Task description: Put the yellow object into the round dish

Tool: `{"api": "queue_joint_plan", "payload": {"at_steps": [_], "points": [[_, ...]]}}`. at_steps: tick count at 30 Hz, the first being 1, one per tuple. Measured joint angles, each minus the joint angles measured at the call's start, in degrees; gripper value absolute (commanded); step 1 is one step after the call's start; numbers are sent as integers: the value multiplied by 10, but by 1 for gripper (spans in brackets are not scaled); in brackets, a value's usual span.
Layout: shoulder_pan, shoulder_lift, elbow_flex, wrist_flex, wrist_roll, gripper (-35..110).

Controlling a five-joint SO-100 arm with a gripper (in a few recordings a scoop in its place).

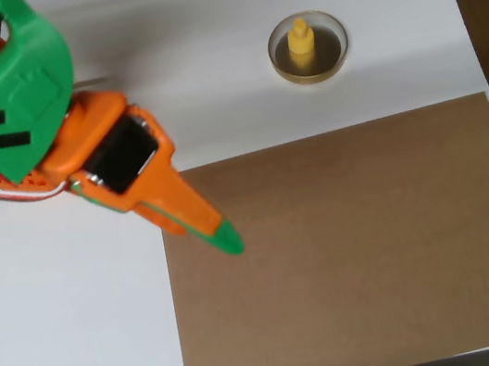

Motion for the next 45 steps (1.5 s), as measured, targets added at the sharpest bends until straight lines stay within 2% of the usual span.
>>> {"api": "queue_joint_plan", "payload": {"at_steps": [17,45], "points": [[113,117,212,-103,-11,28],[190,328,483,-205,-18,28]]}}
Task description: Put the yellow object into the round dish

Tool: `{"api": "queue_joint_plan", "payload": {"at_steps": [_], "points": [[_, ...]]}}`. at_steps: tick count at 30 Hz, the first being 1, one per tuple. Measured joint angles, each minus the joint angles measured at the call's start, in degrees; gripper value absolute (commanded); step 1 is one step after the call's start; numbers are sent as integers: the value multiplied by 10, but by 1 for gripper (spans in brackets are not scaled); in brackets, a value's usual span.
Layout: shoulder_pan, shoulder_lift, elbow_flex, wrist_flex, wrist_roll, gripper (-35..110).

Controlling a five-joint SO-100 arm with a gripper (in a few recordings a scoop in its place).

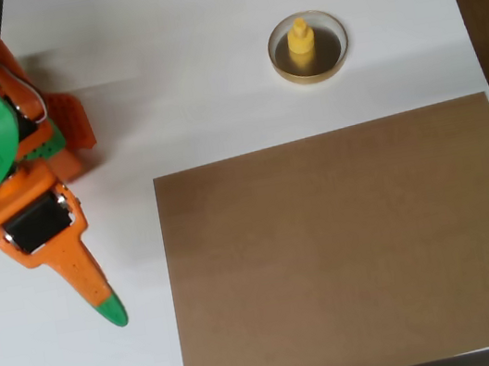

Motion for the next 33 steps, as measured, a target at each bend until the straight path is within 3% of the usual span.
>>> {"api": "queue_joint_plan", "payload": {"at_steps": [16,33], "points": [[14,110,133,-52,-21,29],[-37,195,217,-52,-25,30]]}}
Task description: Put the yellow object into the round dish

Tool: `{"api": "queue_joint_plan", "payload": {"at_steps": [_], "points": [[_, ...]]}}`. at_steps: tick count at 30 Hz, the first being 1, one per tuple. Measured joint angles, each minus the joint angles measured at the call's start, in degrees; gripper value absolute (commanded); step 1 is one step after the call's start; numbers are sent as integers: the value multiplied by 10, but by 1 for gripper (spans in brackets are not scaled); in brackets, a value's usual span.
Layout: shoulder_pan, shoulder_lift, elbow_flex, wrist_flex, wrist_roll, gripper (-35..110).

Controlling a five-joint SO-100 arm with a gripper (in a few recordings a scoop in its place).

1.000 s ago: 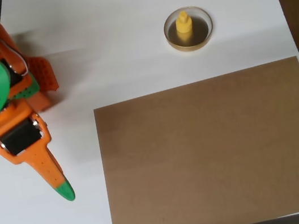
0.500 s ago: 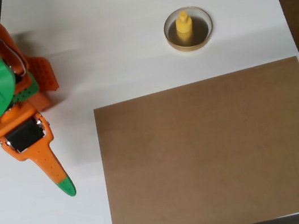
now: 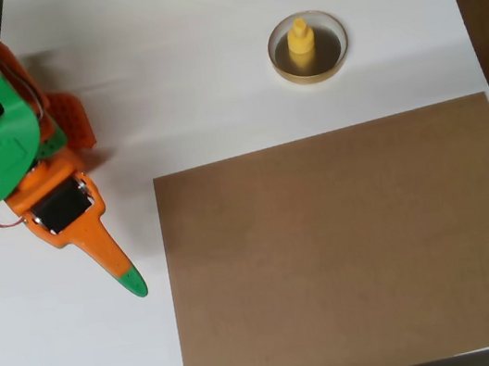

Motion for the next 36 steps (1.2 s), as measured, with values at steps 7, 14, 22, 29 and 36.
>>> {"api": "queue_joint_plan", "payload": {"at_steps": [7,14,22,29,36], "points": [[6,101,62,2,11,29],[39,164,83,19,22,28],[59,171,102,21,36,29],[69,172,117,15,51,21],[78,172,117,14,61,6]]}}
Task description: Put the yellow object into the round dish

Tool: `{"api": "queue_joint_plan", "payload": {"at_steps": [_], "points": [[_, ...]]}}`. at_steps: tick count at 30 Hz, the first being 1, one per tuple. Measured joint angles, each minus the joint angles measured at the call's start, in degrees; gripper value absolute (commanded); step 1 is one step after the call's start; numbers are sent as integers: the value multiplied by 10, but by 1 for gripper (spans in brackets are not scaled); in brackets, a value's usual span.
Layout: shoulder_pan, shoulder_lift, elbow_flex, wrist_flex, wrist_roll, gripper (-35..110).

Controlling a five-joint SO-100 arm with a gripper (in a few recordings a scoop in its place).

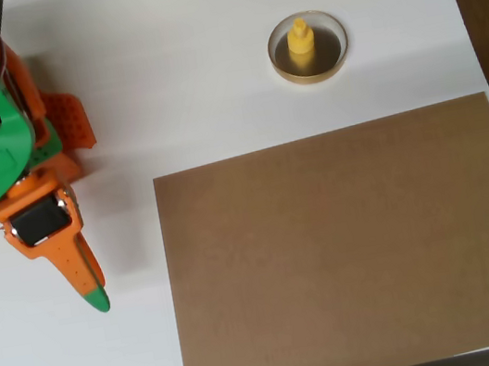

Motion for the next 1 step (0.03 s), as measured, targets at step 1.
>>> {"api": "queue_joint_plan", "payload": {"at_steps": [1], "points": [[3,0,0,0,-3,5]]}}
